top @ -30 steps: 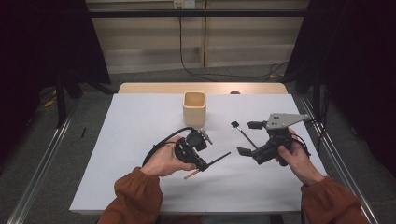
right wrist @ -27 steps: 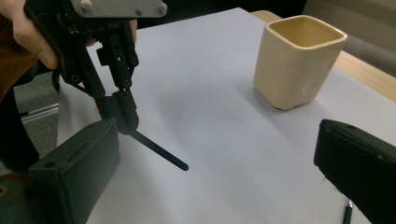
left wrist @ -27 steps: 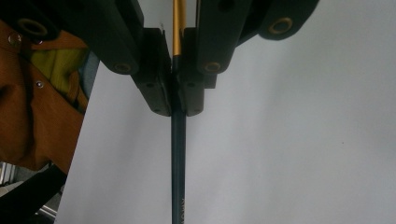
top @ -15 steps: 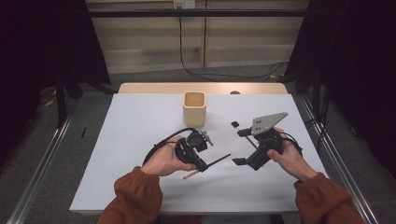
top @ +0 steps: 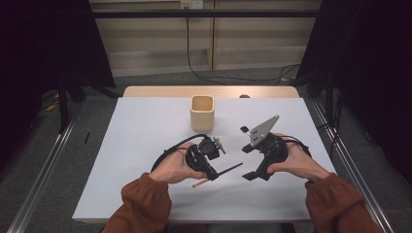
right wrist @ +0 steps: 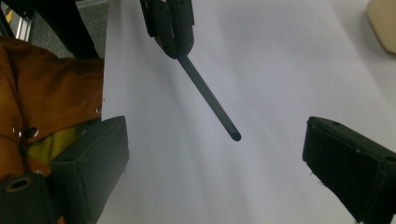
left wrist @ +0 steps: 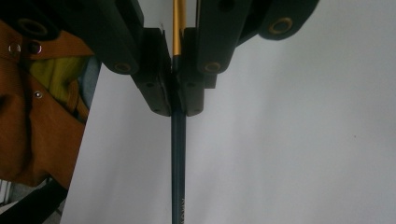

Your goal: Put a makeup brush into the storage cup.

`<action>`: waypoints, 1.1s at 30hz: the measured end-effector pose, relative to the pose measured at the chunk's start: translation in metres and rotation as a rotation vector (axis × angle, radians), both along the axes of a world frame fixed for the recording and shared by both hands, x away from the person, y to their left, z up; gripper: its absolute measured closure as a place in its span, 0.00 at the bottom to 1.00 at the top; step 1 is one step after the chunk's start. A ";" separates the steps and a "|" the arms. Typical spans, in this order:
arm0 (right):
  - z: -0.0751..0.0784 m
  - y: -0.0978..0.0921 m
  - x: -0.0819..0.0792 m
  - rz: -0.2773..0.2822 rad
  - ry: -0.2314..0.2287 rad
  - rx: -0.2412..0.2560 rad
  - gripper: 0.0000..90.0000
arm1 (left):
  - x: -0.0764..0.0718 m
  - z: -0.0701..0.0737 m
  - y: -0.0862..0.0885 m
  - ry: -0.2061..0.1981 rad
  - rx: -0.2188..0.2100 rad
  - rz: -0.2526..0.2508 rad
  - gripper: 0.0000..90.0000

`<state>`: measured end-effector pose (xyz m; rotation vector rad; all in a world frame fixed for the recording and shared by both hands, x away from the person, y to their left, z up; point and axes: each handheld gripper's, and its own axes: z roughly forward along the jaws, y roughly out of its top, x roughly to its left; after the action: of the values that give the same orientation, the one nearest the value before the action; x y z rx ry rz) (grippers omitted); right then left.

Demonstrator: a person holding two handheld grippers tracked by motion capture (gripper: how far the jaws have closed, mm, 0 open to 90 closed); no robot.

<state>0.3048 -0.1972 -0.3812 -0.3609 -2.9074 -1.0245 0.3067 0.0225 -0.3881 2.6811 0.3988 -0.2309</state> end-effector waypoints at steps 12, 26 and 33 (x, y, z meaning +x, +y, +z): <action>-0.018 0.014 0.010 0.115 0.116 -0.144 0.36 | -0.006 -0.004 -0.007 0.019 0.045 -0.065 0.93; -0.030 0.026 0.008 0.164 0.118 -0.238 0.58 | -0.006 -0.015 -0.010 0.037 0.066 -0.079 0.93; -0.034 0.029 0.007 0.194 0.125 -0.260 0.75 | -0.007 -0.014 -0.010 0.043 0.078 -0.096 0.93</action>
<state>0.3120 -0.1684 -0.4153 -0.1395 -2.8930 -0.5776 0.3002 0.0120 -0.4024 2.7788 0.2985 -0.3082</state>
